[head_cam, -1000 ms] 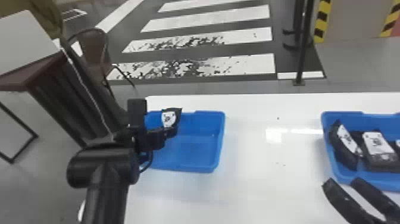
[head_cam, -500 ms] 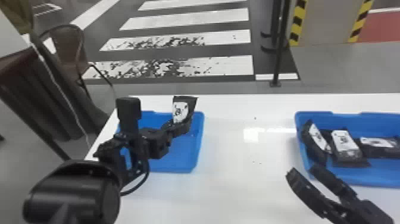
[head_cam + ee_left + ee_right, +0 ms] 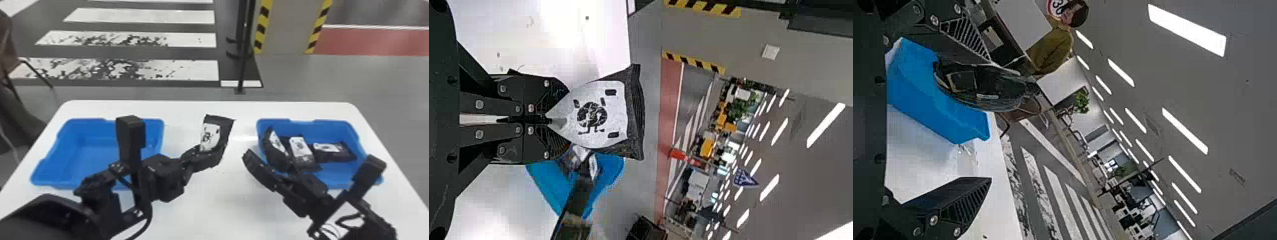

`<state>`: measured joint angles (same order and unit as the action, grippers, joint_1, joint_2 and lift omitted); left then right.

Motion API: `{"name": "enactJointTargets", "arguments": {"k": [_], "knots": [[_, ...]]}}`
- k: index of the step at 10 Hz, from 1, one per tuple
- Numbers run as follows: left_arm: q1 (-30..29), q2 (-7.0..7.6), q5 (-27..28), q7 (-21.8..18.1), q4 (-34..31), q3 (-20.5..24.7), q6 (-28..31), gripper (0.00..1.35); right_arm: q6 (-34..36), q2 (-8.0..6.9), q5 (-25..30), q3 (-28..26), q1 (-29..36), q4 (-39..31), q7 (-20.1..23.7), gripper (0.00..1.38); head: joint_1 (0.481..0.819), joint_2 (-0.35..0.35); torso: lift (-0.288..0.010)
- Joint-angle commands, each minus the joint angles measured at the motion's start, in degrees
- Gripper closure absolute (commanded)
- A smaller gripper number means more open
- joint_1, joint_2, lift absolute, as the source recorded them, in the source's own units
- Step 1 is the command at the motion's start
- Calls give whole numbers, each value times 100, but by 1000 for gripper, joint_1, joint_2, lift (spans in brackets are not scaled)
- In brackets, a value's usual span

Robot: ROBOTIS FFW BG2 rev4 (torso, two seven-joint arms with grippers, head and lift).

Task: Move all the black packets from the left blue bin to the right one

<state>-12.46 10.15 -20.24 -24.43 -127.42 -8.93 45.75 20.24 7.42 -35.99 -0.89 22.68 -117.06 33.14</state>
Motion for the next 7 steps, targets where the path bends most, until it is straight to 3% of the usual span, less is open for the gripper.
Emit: {"name": "enactJointTargets", "arguments": {"k": [1, 4, 5, 7], "knots": [[22, 40, -158, -9, -20, -296, 9, 1211, 0, 14, 34, 55, -369, 252, -1, 197, 695, -84, -140], [22, 58, -238, -9, -20, -398, 164, 1211, 0, 31, 45, 135, -580, 167, -9, 202, 695, -135, -140], [22, 58, -238, -9, -20, -387, 206, 1211, 14, 40, 0, 226, -580, 182, -9, 300, 695, -136, -140], [37, 49, -238, -9, -20, -364, 234, 1211, 113, 31, -103, 329, -552, 210, -1, 1110, 695, -120, -140]]}}
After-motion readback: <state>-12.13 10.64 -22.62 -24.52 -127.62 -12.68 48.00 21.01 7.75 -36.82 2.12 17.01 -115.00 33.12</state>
